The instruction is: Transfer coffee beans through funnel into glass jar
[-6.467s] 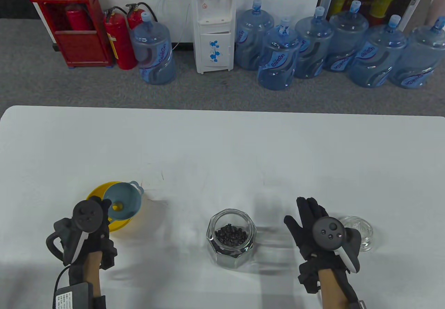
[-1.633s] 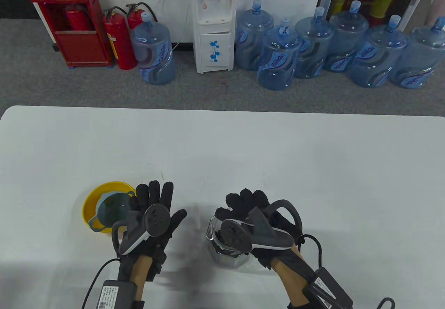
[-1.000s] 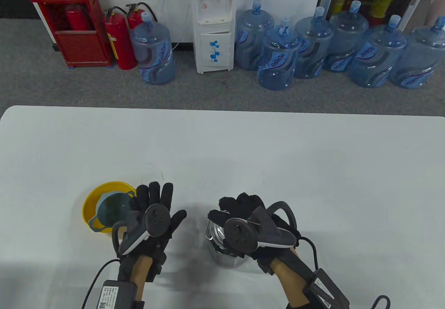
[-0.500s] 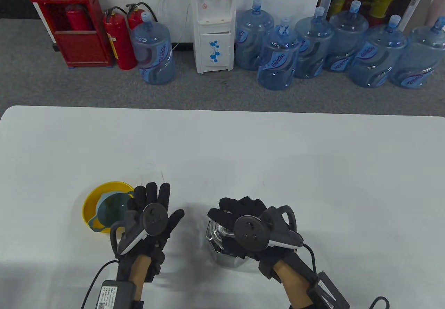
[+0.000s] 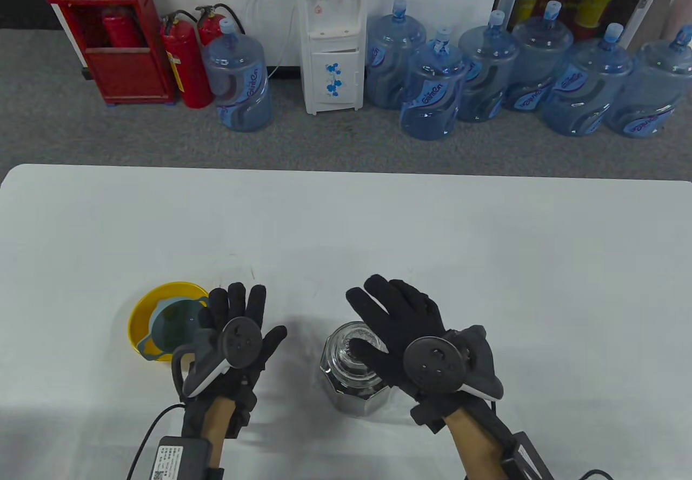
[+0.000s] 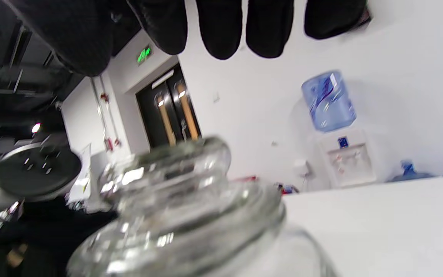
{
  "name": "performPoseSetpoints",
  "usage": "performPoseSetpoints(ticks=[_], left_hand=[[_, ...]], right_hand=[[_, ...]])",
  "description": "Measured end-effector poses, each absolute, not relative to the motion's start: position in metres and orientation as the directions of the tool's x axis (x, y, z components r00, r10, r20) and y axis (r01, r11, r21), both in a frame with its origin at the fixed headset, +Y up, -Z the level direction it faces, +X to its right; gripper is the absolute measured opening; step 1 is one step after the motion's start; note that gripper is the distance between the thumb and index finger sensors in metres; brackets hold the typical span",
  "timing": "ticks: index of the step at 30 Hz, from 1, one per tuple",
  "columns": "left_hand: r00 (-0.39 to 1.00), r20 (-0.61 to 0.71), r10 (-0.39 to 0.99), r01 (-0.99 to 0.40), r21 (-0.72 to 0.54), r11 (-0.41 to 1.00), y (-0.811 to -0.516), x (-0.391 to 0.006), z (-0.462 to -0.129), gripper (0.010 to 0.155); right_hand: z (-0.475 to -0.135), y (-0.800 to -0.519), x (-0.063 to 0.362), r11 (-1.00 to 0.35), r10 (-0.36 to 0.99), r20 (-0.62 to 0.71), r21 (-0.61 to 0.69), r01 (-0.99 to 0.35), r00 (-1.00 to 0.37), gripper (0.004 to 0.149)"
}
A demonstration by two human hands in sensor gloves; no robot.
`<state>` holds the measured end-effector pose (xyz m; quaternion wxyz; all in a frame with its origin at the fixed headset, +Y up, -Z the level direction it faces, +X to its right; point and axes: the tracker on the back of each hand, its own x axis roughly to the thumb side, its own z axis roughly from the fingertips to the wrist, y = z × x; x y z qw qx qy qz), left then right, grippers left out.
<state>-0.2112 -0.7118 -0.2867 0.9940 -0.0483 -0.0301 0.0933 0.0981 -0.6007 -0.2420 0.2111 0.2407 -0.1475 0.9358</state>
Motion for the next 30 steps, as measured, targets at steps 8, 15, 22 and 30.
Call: performPoseSetpoints(ticks=[8,15,22,30], left_hand=[[0.981,0.050,0.187,-0.182,-0.090,0.979,-0.712,-0.212,-0.286,0.079],[0.982,0.046,0.184,-0.181,-0.070,0.981,-0.712,-0.213,-0.285,0.079],[0.983,0.044,0.177,-0.174,-0.058,0.983,-0.712,-0.214,-0.285,0.079],[0.984,0.041,0.173,-0.171,-0.042,0.984,-0.712,-0.215,-0.285,0.079]], right_hand=[[-0.234,-0.610,0.135,-0.740,0.368,0.375,-0.436,-0.512,-0.851,0.072],[-0.237,-0.652,0.173,-0.730,0.370,0.212,-0.535,-0.425,-0.904,0.071],[-0.246,-0.681,0.198,-0.814,0.329,0.043,-0.494,-0.306,-0.943,0.073],[-0.255,-0.707,0.213,-0.886,0.303,-0.046,-0.382,-0.263,-0.952,0.075]])
